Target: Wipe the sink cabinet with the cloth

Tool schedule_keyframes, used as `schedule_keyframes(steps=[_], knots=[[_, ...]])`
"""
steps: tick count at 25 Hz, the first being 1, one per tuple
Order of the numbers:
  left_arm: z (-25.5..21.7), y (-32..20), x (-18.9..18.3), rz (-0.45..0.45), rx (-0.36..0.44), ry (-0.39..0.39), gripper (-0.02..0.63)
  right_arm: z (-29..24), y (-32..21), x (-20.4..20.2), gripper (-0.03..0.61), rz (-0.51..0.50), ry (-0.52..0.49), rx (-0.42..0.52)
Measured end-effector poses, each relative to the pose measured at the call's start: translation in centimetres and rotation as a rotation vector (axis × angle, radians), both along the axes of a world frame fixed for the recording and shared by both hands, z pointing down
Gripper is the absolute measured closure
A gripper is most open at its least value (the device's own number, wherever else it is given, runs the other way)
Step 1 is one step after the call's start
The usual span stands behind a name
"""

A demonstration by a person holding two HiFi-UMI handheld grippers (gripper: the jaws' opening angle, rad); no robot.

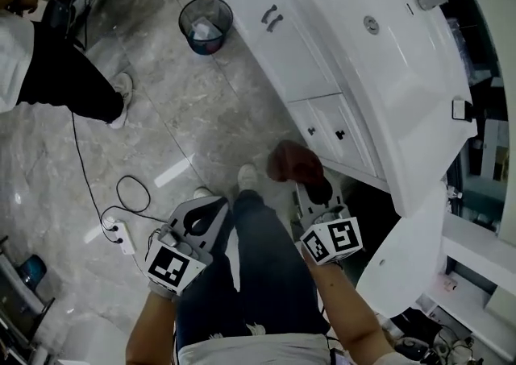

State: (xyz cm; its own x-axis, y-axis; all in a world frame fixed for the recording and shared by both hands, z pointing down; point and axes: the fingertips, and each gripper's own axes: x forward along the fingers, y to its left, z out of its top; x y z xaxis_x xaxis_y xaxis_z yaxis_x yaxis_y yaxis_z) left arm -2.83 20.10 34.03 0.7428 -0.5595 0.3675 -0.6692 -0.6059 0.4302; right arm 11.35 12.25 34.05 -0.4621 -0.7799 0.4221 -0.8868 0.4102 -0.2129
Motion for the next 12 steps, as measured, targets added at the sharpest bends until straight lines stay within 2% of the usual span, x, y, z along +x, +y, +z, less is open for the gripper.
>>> schedule_keyframes(steps=[2, 7, 12], knots=[[-2.4, -0.1, -1.2, -0.019, 0.016, -0.007, 0.603, -2.8, 0.1, -2.0, 0.477, -0.029, -0.032, 0.015], [-8.9, -1.0, -4.6, -0.079, 0.08, 0.01, 0.603, -9.5, 0.2, -6.8, 0.477, -0.155, -0.019, 0.073], [-15.2, -0.6, -5.6, -0.096, 0.136, -0.011, 0.603, -14.8, 1.4, -9.1, 0.477, -0.224, -0.033, 0.075]])
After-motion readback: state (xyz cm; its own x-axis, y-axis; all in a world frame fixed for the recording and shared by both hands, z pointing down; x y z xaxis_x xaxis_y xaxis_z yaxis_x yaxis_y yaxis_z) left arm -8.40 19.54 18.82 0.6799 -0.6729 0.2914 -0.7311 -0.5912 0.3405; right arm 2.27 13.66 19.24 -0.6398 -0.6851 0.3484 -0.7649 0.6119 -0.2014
